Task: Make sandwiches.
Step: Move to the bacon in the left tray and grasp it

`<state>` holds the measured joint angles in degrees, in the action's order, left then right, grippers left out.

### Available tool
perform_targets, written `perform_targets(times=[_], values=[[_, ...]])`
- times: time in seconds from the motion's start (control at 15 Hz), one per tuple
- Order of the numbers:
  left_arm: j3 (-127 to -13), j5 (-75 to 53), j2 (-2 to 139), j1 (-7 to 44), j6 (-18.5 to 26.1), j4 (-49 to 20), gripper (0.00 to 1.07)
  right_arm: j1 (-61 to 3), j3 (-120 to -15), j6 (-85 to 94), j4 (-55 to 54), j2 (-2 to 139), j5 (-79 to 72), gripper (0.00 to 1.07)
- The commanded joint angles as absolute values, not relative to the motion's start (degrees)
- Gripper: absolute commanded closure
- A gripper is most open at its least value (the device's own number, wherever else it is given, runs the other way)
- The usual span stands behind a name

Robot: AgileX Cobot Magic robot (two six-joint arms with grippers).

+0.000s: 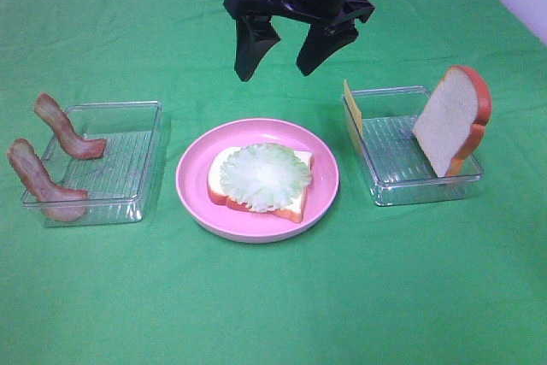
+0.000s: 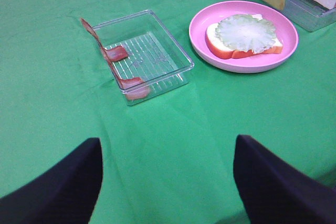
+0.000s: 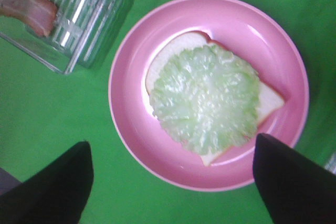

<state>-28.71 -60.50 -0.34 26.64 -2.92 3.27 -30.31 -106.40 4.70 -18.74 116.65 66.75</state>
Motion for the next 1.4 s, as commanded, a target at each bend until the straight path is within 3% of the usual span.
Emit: perform_targets(times=[0.07,0.4,0.53,0.73,1.2,1.4], values=[[-28.6,-59.9,-1.4,26.9,-2.9,3.4,0.39,-30.3,-108.2,2.2,-13.3,114.5,73.9,0.30],[-28.6,-59.9,-1.4,26.9,-2.9,3.9,0.39,-30.3,-107.3,-3.7,-5.8,103.7,73.9,0.30],[-28.6,-59.9,-1.4,26.9,-2.9,3.9,0.39,-30.3,-101.4,-4.4,-4.5,93.7,73.8,0.30],[-28.6,-59.9,-1.4,26.9,-2.9,3.9,0.39,-30.3,-89.8,-5.0,-1.7,83.5,73.8,0.30],[-28.5,-59.9,-1.4,26.9,-2.9,3.9,0.39,-30.3,-49.7,-4.6,-1.2,54.0,73.6,0.30],[-28.5,-59.9,-1.4,26.9,-2.9,3.9,0.39,-30.3,-40.4,-4.5,1.3,42.9,73.5,0.30]])
